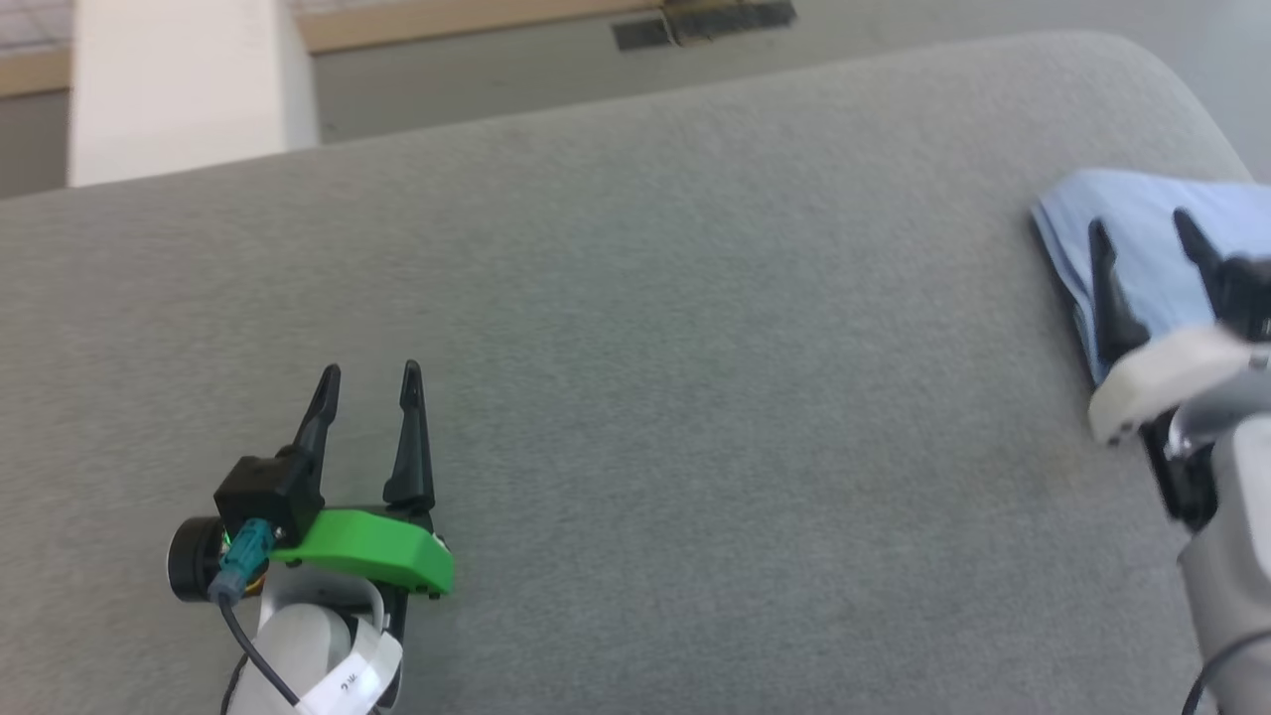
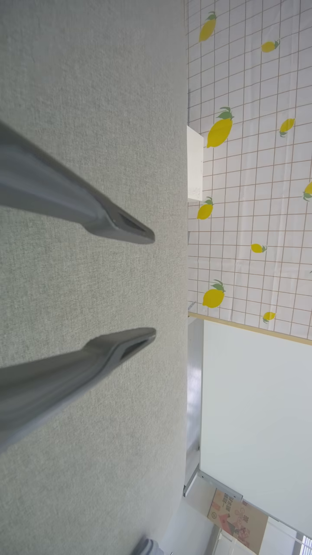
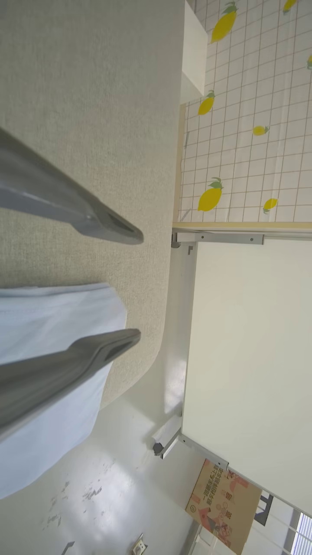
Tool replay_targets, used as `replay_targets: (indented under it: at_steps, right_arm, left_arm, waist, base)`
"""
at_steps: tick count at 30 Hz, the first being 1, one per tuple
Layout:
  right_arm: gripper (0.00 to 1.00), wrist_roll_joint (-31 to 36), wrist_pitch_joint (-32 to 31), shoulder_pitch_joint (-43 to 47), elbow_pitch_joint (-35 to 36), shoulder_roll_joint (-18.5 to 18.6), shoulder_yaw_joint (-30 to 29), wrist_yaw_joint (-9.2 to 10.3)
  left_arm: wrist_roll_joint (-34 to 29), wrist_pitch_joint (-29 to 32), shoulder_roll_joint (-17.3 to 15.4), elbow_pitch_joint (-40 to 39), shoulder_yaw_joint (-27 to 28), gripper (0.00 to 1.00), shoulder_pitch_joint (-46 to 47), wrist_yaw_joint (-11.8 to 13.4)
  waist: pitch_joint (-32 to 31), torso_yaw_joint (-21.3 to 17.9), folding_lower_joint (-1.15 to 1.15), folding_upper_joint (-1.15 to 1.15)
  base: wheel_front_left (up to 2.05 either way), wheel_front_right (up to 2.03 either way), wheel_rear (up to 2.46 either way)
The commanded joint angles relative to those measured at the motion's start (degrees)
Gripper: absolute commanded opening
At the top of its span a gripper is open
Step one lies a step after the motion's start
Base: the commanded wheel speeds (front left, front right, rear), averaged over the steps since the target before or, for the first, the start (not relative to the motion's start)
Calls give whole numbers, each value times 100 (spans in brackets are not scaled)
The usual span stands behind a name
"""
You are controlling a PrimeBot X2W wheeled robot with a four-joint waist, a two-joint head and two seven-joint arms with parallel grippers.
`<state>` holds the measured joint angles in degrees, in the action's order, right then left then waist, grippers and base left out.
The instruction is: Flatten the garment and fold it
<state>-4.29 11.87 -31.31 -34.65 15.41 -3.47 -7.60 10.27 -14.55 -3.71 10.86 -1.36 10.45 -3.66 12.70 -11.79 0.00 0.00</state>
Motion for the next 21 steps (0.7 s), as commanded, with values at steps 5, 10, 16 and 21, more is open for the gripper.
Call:
replay_targets:
  at_steps: [5,10,16,21]
  right_arm:
    - [100,-308,191,1196,1346,-263,15,11]
    - [100,-372,249,2170,2299,-645,-156,11]
    - [100,-231,264,2972,2900,-1028,-405,11]
    - [100,-128,217,3368,3171,-1185,-496,11]
  left_arm:
    - [155,-43,51,6,-38,100,-240,37]
    - [218,-44,69,28,-82,100,-458,24]
    - [258,-44,78,27,-165,100,-644,16]
    - [295,-44,81,14,-208,100,-743,30]
  waist:
    - [-943,963,0,0]
    - [-1163,1189,0,0]
    - [-1288,1361,0,0]
    - [-1304,1410,0,0]
  base:
    - [0,0,0]
    - [0,0,0]
    - [0,0,0]
    - [0,0,0]
